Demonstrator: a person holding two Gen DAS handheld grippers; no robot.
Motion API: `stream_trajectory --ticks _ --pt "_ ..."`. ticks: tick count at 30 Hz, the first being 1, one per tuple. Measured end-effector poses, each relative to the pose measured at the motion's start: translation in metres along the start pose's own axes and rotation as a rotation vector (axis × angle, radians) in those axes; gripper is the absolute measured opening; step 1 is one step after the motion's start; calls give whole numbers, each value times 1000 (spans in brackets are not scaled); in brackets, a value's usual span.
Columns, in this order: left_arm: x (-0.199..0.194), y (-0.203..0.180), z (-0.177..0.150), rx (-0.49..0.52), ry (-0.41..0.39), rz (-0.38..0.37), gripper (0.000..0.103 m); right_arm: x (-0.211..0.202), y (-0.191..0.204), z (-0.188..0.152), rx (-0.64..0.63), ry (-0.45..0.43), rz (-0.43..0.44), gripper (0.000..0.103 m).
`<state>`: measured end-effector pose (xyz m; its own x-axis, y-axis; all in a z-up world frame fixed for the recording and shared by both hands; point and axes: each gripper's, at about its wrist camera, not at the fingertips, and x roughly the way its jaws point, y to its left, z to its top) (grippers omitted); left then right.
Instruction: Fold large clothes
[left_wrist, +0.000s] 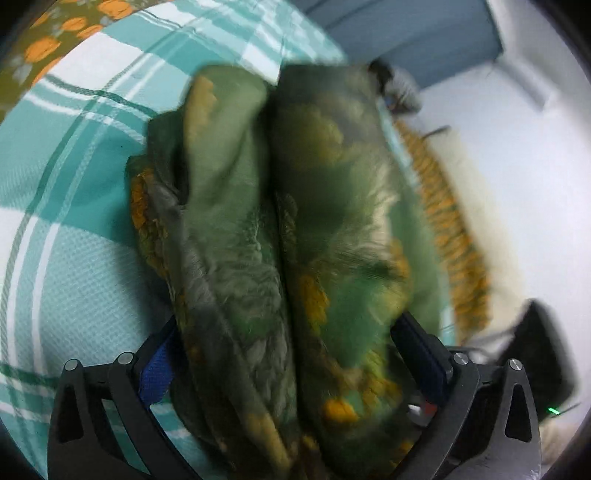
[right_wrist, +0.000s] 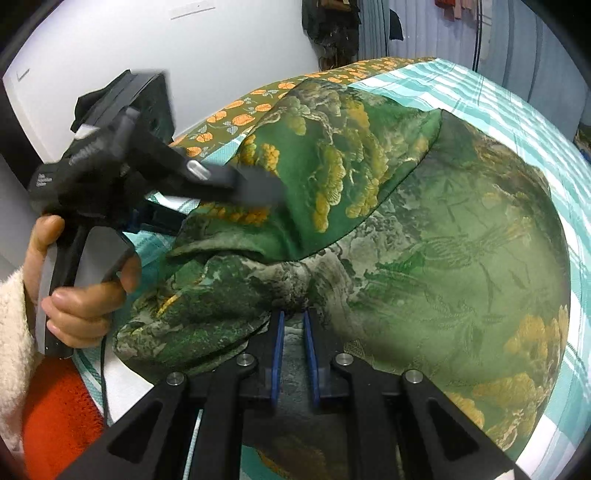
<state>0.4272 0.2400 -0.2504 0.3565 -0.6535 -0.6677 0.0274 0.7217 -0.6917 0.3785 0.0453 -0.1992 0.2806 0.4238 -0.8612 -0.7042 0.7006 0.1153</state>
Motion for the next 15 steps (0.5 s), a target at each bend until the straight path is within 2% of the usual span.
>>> stream_trajectory --ticks 1,3,6,7,8,9,10,11,12,13,15 --pt "5 1 5 -12 21 41 101 0 1 0 -2 -1 -2 12" --pt "9 6 12 -43 46 54 101 -9 -1 1 5 -7 3 12" --pt "10 3 18 -14 66 92 97 -32 -10 -3 44 -33 29 14" --pt "12 3 21 -10 72 103 96 -48 -23 -8 75 -70 38 24" --pt "16 -1 24 -10 75 110 96 -60 -33 -13 100 -102 28 47" --pt "19 -2 26 -10 81 119 95 -75 -50 -20 139 -146 -8 60" --pt "21 -3 28 -9 84 124 95 -84 -63 -26 168 -171 -41 82" --pt "23 -3 29 -9 87 129 95 -93 -82 -34 212 -198 -83 87" --pt "26 -6 27 -8 88 134 95 -96 -104 -43 261 -198 -96 87" --pt "27 -8 27 -7 88 137 95 -93 -118 -48 297 -177 -86 87" --pt "29 -11 28 -9 93 142 95 -77 -152 -62 421 -104 2 87"
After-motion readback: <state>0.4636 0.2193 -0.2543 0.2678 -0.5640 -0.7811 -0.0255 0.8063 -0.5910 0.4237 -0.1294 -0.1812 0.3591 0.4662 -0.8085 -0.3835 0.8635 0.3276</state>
